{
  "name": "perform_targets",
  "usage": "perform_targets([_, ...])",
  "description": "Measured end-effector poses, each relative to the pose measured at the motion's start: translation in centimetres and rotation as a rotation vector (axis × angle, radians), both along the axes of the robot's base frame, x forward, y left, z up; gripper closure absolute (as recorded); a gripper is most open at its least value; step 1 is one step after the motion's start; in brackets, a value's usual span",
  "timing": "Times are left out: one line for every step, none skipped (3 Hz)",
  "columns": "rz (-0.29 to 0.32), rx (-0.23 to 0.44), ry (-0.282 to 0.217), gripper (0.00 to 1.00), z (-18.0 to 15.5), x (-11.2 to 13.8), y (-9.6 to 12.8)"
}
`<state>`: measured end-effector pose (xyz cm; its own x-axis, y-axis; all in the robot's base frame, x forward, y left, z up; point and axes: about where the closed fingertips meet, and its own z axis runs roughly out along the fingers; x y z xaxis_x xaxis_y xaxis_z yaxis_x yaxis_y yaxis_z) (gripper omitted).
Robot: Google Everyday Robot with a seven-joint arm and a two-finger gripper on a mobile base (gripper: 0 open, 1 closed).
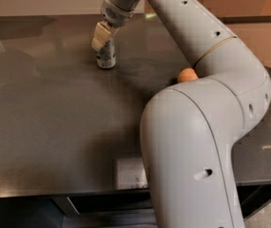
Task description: Move 7up can near orange
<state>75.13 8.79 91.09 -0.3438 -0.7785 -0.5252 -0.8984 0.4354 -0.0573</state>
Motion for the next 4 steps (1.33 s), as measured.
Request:
perform_targets([0.017,0.009,0.016,0.65,0.1,-0.5,-0.4])
perform_targets([0.035,0.025,0.029,0.88,0.6,-1.2,-1.2])
perform_targets([0.057,0.039,0.034,1.0,1.9,-2.3,-2.9])
perform_targets([0.077,0.046,0.036,1.0,3.2,-3.5,-5.4])
